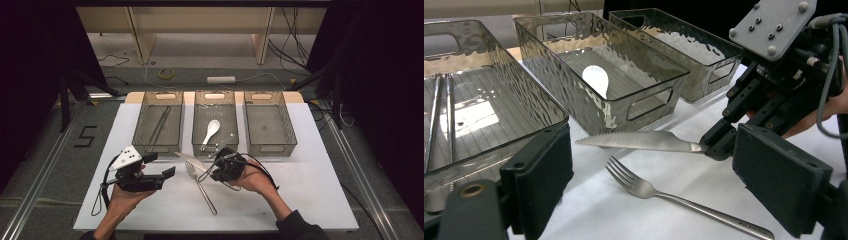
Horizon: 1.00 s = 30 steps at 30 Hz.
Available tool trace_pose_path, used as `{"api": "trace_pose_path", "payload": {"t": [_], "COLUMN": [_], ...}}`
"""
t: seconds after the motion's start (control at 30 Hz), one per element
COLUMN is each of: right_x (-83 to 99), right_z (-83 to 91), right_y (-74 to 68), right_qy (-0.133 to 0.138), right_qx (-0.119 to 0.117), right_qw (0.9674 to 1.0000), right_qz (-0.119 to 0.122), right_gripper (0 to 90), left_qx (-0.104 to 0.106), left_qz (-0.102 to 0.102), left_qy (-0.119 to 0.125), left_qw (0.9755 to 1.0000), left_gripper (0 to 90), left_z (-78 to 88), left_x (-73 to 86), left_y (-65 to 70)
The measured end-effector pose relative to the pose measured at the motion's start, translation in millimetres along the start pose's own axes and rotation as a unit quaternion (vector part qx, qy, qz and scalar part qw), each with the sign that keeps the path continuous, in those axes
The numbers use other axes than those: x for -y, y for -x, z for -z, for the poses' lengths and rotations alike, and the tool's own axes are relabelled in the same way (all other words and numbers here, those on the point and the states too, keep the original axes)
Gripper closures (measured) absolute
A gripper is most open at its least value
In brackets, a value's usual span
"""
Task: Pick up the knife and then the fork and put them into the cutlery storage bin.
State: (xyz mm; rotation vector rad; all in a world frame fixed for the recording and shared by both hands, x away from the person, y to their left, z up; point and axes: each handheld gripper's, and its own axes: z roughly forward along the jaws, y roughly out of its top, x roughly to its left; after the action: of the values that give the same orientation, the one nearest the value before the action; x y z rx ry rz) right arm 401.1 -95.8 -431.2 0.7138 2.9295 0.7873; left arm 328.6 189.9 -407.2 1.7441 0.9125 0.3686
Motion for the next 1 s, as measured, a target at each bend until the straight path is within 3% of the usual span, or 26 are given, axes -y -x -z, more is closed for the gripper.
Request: {"api": "trace_pose_path", "payload": {"t": [0.2,0.53,0.77,1.0], "right_x": [3.6,13.2,21.8,33.1], "right_z": [10.1,42.4,66.7,89.5], "right_y": [6.2,27.5,42.1,61.5], "right_qy": [0.017,0.078,0.116,0.137], "right_qx": [-0.006,-0.007,0.008,0.032], "right_qw": [0.9997,0.9957,0.9904,0.9849], "right_qz": [-0.017,-0.050,-0.075,-0.101], "right_gripper": [81.7,81.7,81.7,81.8], "left_qx": [0.001,0.002,0.002,0.001], "left_qz": [0.002,0.003,0.004,0.005], "left_qy": [0.001,0.001,0.001,0.000], "left_qw": [1.0000,1.0000,1.0000,1.0000], "left_gripper": [15.8,15.8,15.8,15.8], "left_z": [0.2,0.1,0.2,-0.2], "left_x": [0.2,0.2,0.4,0.7], "left_y": [-0.1,0.0,0.0,-0.2]}}
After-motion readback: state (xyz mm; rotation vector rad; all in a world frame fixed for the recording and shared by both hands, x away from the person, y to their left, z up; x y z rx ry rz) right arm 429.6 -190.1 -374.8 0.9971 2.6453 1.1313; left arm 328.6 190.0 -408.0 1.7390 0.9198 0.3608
